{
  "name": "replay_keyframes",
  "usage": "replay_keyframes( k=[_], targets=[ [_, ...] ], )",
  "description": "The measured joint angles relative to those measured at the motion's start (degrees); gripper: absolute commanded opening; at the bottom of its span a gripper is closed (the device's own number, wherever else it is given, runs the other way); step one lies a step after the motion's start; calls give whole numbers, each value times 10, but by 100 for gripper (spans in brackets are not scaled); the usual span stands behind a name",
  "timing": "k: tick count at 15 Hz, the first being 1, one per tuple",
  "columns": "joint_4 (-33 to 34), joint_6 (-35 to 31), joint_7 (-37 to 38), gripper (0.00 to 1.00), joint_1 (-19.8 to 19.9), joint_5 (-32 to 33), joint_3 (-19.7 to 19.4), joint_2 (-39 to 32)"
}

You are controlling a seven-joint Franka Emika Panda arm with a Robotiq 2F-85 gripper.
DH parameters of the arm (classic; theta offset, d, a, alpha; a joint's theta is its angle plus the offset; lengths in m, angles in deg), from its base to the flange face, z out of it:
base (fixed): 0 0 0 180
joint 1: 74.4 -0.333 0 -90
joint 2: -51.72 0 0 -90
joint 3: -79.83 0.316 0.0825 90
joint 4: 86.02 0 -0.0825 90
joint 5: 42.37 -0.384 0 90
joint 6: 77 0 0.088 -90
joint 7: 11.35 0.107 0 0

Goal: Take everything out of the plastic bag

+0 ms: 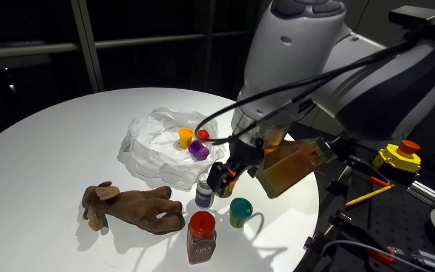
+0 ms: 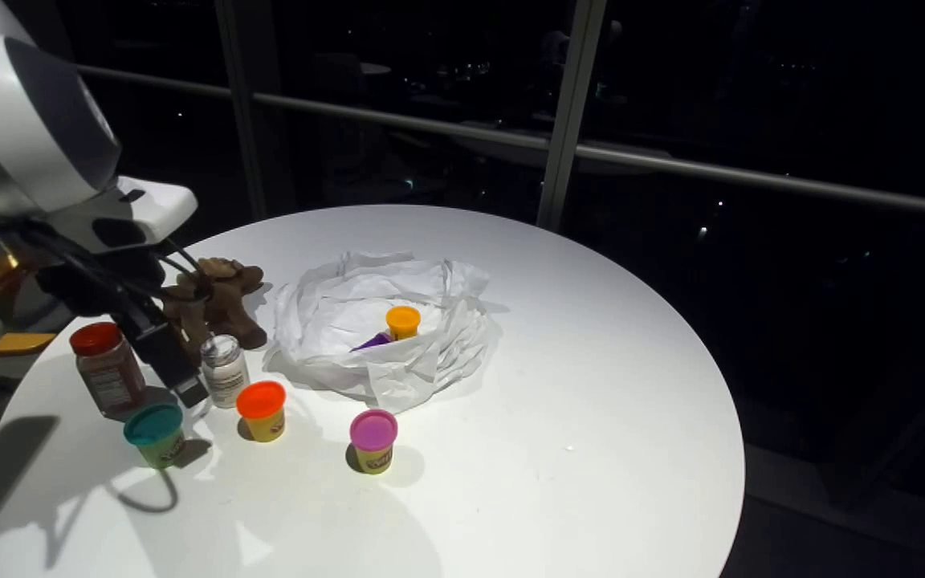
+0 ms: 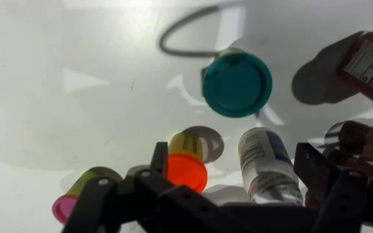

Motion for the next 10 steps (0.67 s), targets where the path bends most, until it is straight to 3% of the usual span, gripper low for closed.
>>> replay_keyframes(
  k=[5, 10],
  targets=[
    [11, 36, -114, 100, 68, -76, 2, 61],
    [77, 36, -293, 100, 146, -186, 30, 41]
  ],
)
